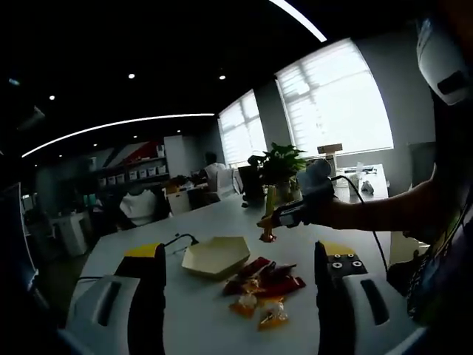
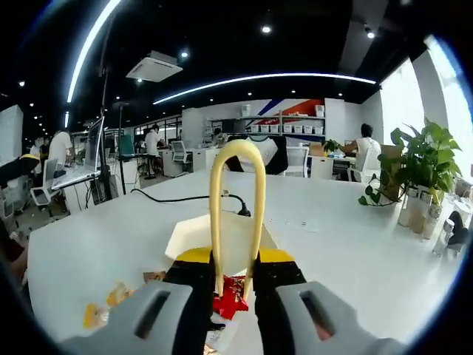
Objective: Place the target food into the container with the food tongs after gripping and lifting it, then release it inside without dropping or visibly crushing the food.
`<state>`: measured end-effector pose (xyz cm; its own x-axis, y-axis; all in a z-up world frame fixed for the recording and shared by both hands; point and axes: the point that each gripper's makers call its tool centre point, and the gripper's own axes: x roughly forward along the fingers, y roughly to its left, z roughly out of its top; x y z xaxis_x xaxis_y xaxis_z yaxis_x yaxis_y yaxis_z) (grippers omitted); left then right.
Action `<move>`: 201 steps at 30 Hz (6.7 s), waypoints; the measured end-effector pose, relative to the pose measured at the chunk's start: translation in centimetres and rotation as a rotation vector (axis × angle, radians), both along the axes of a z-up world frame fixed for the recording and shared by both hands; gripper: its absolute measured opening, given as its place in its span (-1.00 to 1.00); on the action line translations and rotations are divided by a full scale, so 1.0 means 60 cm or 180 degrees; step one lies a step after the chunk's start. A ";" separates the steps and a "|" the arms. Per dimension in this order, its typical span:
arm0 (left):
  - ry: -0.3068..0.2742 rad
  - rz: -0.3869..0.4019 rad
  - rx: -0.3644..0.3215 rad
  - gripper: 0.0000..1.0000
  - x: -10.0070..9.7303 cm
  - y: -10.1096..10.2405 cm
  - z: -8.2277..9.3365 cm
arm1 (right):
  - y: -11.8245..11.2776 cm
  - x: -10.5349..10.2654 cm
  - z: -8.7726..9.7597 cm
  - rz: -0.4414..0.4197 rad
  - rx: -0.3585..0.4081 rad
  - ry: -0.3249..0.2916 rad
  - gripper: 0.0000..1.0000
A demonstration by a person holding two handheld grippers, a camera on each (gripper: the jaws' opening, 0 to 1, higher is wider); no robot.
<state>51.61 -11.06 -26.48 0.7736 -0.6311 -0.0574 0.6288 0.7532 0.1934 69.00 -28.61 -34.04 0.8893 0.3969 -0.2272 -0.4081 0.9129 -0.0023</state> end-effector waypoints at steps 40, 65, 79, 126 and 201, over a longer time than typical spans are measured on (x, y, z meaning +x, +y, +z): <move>0.0106 -0.0044 0.0076 0.76 -0.015 -0.005 -0.015 | 0.106 0.130 -0.107 0.0546 -0.0123 0.0280 -0.71; 0.0113 0.0030 0.0080 0.74 -0.018 0.007 -0.014 | 0.101 0.119 -0.052 0.0585 -0.0126 0.0040 -0.60; 0.0121 0.0008 0.0083 0.74 -0.018 -0.001 -0.017 | 0.068 0.081 -0.015 0.0576 -0.0010 0.0004 -0.59; 0.0165 0.0034 0.0120 1.00 -0.014 -0.003 -0.021 | 0.038 -0.089 -0.065 0.1049 0.0300 0.0226 -0.54; 0.0154 0.0080 0.0157 0.98 -0.007 0.002 -0.019 | 0.056 -0.061 -0.036 0.1315 0.0087 0.0153 -0.71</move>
